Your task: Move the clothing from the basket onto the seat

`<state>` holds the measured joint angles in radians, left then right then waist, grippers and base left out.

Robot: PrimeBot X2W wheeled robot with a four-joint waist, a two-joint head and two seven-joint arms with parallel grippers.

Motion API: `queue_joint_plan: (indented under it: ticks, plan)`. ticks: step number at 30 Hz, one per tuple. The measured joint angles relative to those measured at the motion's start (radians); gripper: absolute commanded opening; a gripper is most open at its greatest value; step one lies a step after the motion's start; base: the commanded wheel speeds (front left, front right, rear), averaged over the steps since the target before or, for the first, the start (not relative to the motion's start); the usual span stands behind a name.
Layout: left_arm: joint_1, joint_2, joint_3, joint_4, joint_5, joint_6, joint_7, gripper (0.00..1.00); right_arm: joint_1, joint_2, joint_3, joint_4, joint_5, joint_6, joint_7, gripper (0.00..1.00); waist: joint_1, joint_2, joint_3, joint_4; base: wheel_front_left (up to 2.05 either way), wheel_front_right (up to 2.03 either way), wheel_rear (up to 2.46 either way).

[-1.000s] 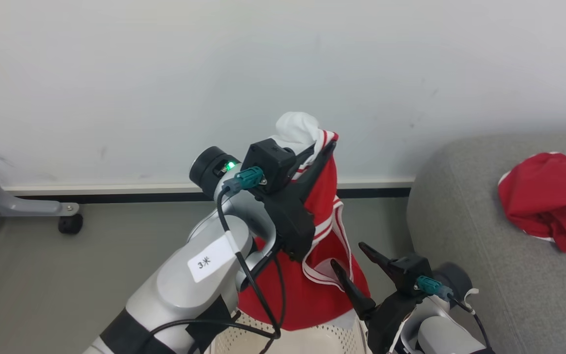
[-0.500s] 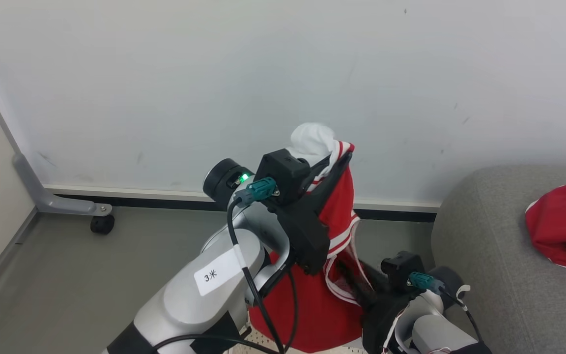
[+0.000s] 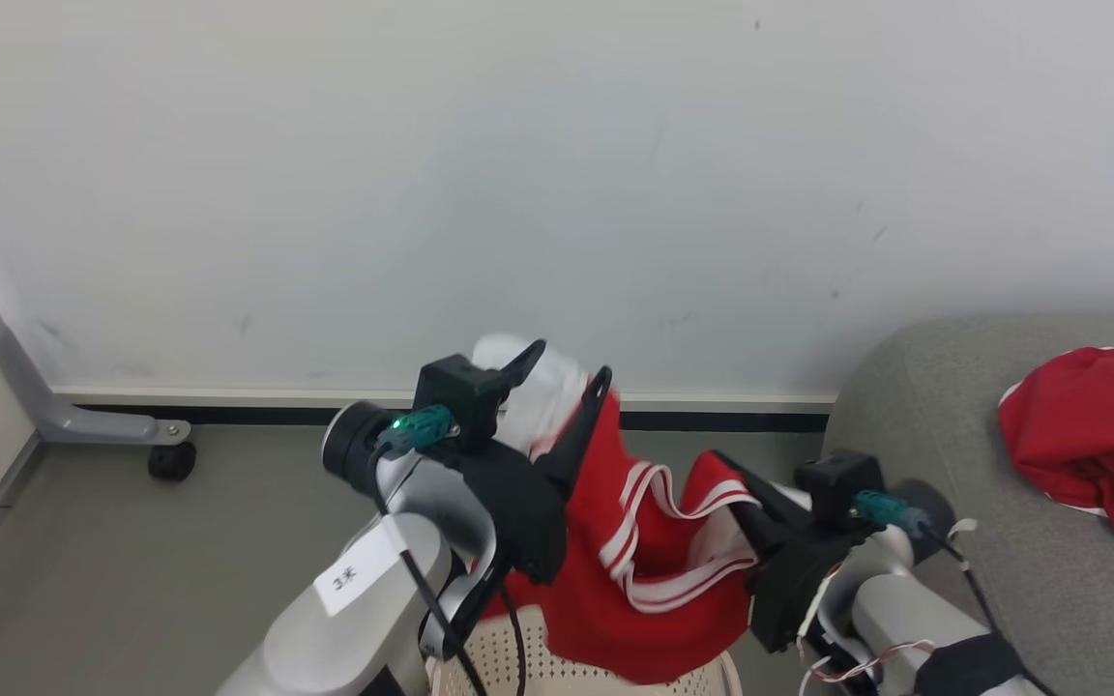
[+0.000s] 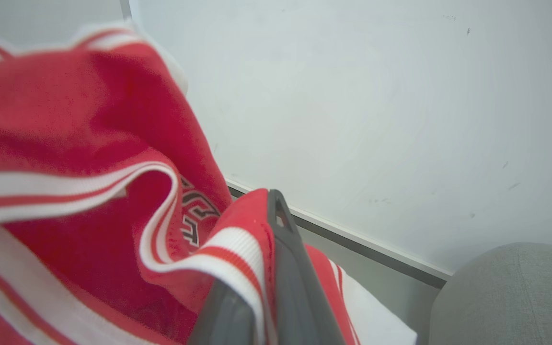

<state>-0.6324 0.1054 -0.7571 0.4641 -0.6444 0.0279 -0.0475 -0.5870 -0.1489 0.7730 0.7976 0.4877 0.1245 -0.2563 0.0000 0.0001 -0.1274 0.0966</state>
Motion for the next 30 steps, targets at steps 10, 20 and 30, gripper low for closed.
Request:
queue_joint_plan:
  ticks: [10, 20, 30]
  plan:
    - [0.113, 0.01, 0.012, -0.018, -0.03, 0.026, -0.047, 1.0, -0.009, -0.115, -0.05, -0.1, 0.014, 0.0, 0.0, 0.0, 0.0, 0.0, -0.004, -0.053, 0.0, 0.0, 0.0]
    - [0.167, 0.009, -0.003, -0.046, -0.026, 0.035, -0.088, 1.0, 0.007, -0.215, -0.103, -0.222, 0.01, -0.012, 0.0, 0.0, 0.0, 0.0, 0.0, -0.111, 0.0, 0.0, 0.0]
    - [0.212, 0.0, -0.022, -0.063, -0.016, 0.052, -0.113, 1.0, 0.059, -0.306, -0.145, -0.361, 0.005, -0.058, 0.0, 0.0, 0.0, 0.0, 0.004, -0.203, 0.0, 0.0, 0.0]
